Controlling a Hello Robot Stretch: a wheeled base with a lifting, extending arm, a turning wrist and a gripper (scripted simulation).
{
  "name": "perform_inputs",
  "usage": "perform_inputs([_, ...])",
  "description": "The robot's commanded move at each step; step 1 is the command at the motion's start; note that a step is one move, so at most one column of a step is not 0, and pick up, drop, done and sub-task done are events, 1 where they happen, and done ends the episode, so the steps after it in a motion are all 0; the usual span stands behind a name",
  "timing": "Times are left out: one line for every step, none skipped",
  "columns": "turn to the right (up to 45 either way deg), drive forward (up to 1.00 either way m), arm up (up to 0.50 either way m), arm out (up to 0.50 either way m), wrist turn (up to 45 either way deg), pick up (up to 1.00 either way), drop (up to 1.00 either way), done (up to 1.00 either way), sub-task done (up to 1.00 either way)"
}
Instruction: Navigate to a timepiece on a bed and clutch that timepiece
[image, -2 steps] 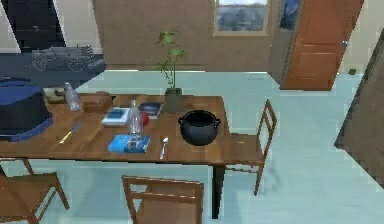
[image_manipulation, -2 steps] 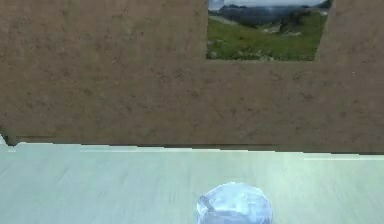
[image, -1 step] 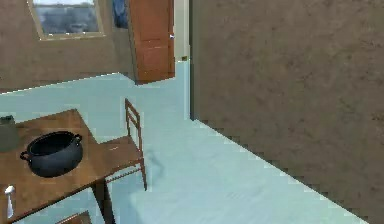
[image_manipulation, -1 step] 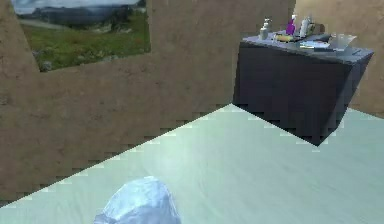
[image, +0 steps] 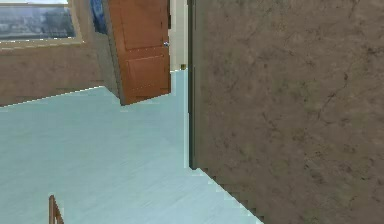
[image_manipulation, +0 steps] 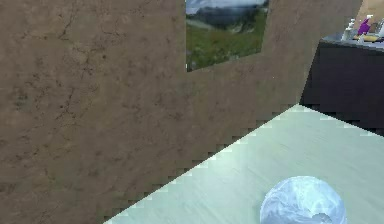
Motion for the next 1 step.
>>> perform_inputs([3.0, 0.00, 0.00, 0.00, 0.0, 0.00, 0.00, 0.00, 0.00])
